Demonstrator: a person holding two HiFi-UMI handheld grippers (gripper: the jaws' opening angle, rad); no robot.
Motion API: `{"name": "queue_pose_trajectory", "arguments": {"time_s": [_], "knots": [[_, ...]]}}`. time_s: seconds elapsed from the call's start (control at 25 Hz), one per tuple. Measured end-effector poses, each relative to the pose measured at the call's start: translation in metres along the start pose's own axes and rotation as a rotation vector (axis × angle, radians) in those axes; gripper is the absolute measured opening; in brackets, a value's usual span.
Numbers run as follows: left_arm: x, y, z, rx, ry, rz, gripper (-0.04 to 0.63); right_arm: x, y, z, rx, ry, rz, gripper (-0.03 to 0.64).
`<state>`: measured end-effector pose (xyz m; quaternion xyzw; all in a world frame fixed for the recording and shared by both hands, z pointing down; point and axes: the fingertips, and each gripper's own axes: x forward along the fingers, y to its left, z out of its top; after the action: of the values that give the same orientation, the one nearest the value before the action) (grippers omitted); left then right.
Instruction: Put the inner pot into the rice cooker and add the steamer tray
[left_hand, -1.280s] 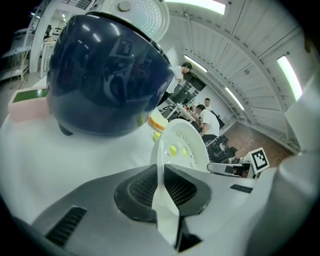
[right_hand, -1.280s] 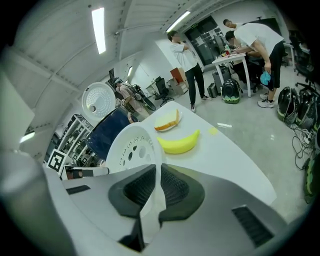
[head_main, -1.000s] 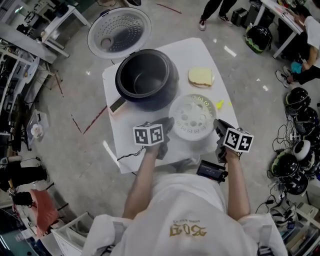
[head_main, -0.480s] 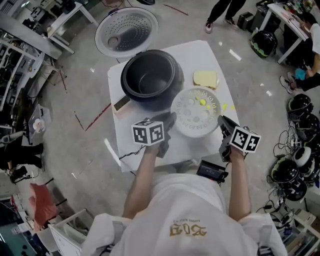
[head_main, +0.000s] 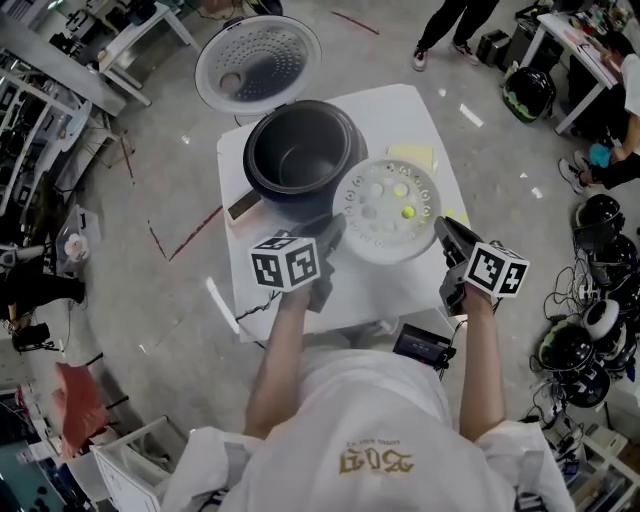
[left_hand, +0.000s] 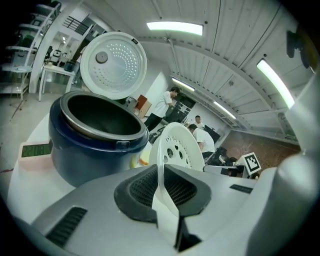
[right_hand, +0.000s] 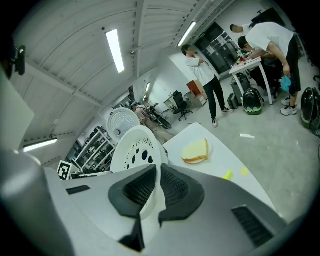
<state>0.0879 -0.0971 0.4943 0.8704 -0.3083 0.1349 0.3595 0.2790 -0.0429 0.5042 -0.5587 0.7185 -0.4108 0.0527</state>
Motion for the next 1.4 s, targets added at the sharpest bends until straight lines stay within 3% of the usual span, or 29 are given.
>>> {"name": "queue_pose_trajectory", "arguments": {"time_s": [0.52, 0.88, 1.4], "knots": [[-0.038, 0.014, 0.042, -0.016, -0.133, 0.066, 0.054, 0.031, 0.054, 0.036, -0.092, 0.019, 0.113, 0.040], [-0.068, 0.036, 0.058, -0.042, -0.194, 0.108, 0.054, 0.052, 0.090, 0.038, -0.111, 0.041, 0.166, 0.038], [-0.089, 0.073, 0.100, -0.075, -0.253, 0.078, 0.052, 0.090, 0.135, 0.056, -0.133, 0.035, 0.190, 0.037]]}}
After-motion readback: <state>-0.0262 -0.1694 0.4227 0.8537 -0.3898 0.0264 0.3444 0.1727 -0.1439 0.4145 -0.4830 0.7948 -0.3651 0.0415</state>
